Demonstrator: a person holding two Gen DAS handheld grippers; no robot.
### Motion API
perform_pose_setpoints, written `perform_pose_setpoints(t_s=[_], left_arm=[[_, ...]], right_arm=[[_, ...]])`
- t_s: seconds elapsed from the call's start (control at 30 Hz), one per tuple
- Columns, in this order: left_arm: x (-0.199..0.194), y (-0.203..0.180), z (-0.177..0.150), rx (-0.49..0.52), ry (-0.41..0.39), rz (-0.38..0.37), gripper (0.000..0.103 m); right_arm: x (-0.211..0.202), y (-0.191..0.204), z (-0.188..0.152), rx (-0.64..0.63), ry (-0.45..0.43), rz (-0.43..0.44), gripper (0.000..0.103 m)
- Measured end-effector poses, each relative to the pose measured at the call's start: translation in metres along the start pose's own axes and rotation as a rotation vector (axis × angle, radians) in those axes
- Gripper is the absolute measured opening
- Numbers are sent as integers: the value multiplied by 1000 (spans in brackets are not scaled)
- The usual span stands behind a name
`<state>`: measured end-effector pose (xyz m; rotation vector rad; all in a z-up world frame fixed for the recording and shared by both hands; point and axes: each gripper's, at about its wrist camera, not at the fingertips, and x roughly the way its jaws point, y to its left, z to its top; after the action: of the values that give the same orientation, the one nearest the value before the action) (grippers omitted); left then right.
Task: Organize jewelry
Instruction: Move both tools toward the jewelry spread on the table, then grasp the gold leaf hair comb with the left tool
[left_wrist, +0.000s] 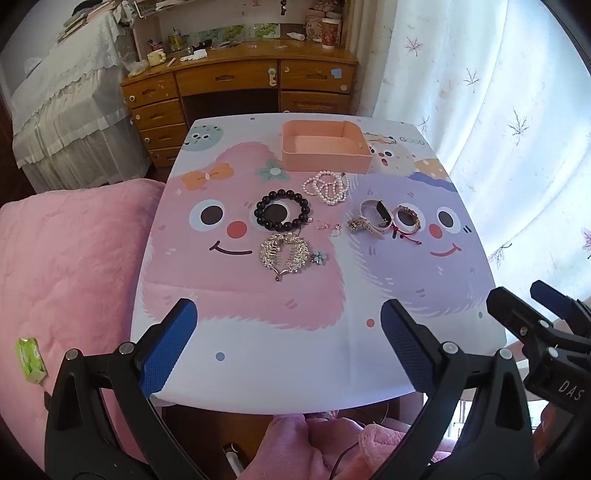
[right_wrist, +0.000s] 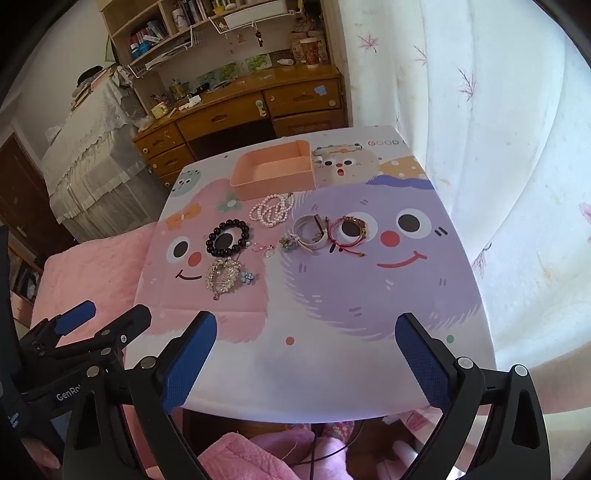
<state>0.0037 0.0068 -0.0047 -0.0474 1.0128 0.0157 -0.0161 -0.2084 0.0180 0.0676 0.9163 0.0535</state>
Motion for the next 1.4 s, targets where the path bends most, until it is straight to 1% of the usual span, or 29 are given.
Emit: perform_pose_setpoints(t_s=[0.03,0.13,0.2,0.37,0.43,0.5,0.57,0.67,0.8,0.87,0.9,0.97,1.03,1.07,1.17,1.23,1.27,1.3,1.33,1.37,1.4], left_arm=[[-2,1,1,6,-10,8,99],[-8,5,5,14,-42,34,99],[-10,8,7,13,-55,35,99],[-6,15,11,23,-51,0,99],[-1,17,11,33,-45,-3,99],[3,19,10,43,-42,-41,99],[9,20,9,54,-22,-80,99],[19,22,7,61,19,-90,99],[38,29,10,20,63,-117,99],[55,30,11,22,91,-125,99],[61,30,11,30,98,-117,99],[79,28,9,59,110,-93,99],[91,27,6,83,85,-82,99],[100,26,3,107,52,-65,99],[126,21,-1,169,33,-31,99],[143,19,-2,192,29,-17,96],[155,19,-1,195,24,-21,94],[164,20,0,196,26,-31,94],[174,20,2,199,29,-41,93],[185,19,5,207,26,-53,92],[193,19,8,217,20,-58,91]], right_arm=[[2,3,4,10,16,8,99],[0,11,5,-9,-11,0,99],[-2,17,5,-27,-25,-6,99],[-4,29,3,-11,-26,11,99],[-2,32,4,-3,-12,17,99],[-1,38,3,-8,-11,6,99],[1,44,0,-20,-5,-14,99],[0,50,-6,-58,2,-30,99],[4,64,-16,-172,-14,-55,99],[11,69,-19,-221,-22,-38,99],[16,72,-21,-260,-10,-51,99],[30,78,-24,-316,-12,-37,99],[49,83,-28,-384,6,-30,99],[62,84,-29,-415,14,-10,99],[99,88,-32,-508,1,71,99],[130,88,-34,-602,-12,124,97],[143,88,-33,-647,-20,143,96],[161,91,-31,-702,-31,163,92],[177,92,-32,-750,-24,173,85],[198,93,-32,-798,-7,187,81],[213,94,-32,-830,9,205,73]])
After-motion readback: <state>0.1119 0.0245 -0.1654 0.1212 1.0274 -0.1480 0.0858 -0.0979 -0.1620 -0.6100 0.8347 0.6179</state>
